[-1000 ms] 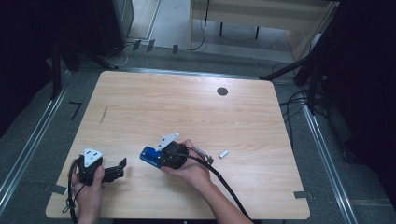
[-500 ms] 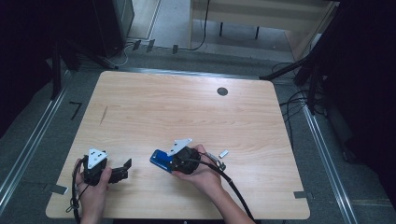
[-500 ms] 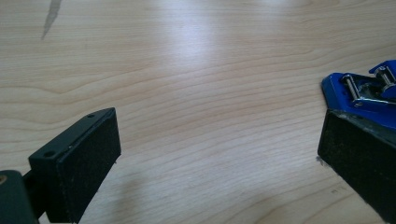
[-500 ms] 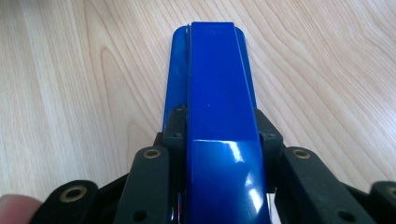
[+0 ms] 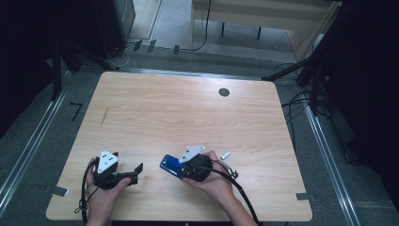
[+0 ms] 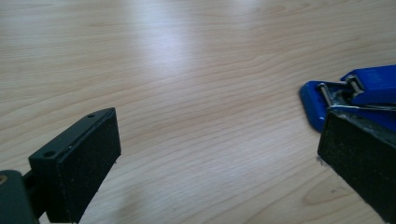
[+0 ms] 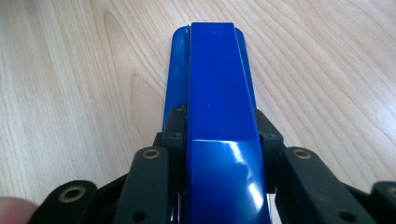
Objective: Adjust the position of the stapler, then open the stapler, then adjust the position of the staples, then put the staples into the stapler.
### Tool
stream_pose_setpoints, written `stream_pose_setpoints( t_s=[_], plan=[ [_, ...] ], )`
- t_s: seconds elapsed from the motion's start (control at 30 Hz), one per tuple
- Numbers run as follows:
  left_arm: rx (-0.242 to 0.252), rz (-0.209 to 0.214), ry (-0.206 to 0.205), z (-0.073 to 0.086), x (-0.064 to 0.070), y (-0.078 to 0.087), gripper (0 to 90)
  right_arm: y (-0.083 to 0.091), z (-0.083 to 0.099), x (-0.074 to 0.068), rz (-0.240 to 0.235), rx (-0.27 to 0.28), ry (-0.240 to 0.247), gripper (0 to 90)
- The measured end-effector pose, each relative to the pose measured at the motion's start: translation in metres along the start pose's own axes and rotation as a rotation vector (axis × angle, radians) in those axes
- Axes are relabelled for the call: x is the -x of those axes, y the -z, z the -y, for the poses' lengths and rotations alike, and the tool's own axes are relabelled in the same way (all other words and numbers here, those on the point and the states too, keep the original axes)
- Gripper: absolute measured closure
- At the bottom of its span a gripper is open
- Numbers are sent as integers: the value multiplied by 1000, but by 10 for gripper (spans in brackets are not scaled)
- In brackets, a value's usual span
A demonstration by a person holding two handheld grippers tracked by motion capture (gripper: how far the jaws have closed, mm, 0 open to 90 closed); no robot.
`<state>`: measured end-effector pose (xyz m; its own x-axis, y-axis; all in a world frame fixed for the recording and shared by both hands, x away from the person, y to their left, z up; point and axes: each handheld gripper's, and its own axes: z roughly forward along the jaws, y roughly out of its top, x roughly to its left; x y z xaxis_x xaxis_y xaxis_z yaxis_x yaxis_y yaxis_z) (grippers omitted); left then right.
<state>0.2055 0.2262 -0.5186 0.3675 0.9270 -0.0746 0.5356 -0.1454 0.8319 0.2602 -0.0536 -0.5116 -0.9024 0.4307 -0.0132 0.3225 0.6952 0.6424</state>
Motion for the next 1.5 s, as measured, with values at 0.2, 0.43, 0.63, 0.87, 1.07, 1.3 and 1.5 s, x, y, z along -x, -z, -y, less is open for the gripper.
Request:
stream_pose_setpoints(
  t_s=[0.2,0.43,0.63,0.87,1.07,1.3,1.5],
  plan=[
    [8,13,-27,-2,17,-3,160,19,5,0,13,79,-55,493],
    [18,103,-67,-2,46,-9,469,49,26,4,33,202,-100,512],
    [-20,185,-103,-4,73,-21,652,68,43,2,30,260,-105,626],
    [-89,301,-130,-11,94,-39,900,81,69,4,64,332,-200,766],
    [-80,335,-169,-8,98,-41,900,71,79,3,38,293,-223,900],
    [-93,332,-159,-4,99,-44,900,60,76,-3,30,249,-202,900],
    [-112,305,-156,-4,100,-45,900,56,76,-4,37,239,-208,900]
  ],
)
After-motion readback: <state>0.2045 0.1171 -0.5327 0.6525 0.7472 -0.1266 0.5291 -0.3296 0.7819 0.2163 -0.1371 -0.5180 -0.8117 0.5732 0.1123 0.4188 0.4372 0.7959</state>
